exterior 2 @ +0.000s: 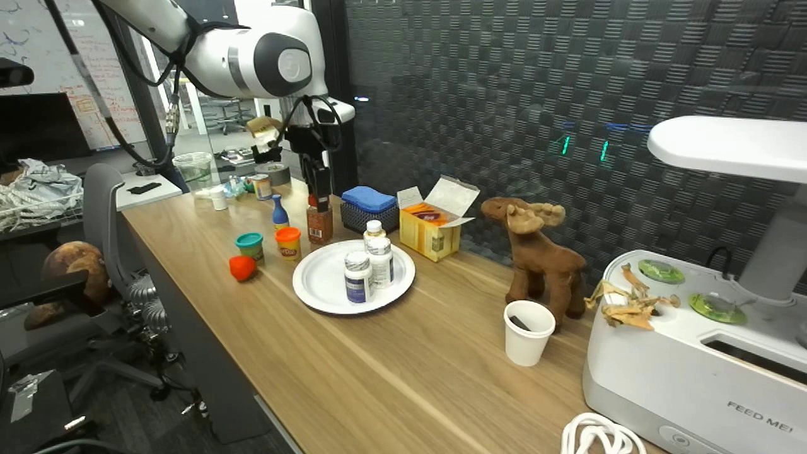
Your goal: Pick up all the objects surrounding the white plate and arrange them on the plate
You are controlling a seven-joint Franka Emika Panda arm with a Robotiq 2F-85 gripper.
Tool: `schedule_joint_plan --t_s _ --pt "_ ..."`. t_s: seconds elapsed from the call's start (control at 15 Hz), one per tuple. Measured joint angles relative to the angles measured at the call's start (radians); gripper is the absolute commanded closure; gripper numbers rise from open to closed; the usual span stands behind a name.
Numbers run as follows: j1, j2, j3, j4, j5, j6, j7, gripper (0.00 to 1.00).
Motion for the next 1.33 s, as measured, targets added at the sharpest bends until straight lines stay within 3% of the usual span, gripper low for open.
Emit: schedule_joint_plan --t_s 0.13,0.67,1.33 --pt "0.001 0.000 0.000 0.013 0.000 0.000 0.000 0.76" --pt "0.007 -0.015 -0.001 0.019 -0.008 -0.002 0.000 0.76" --pt "-0.003 -0.113 -0.066 -0.041 -0.091 -0.005 0.001 0.76"
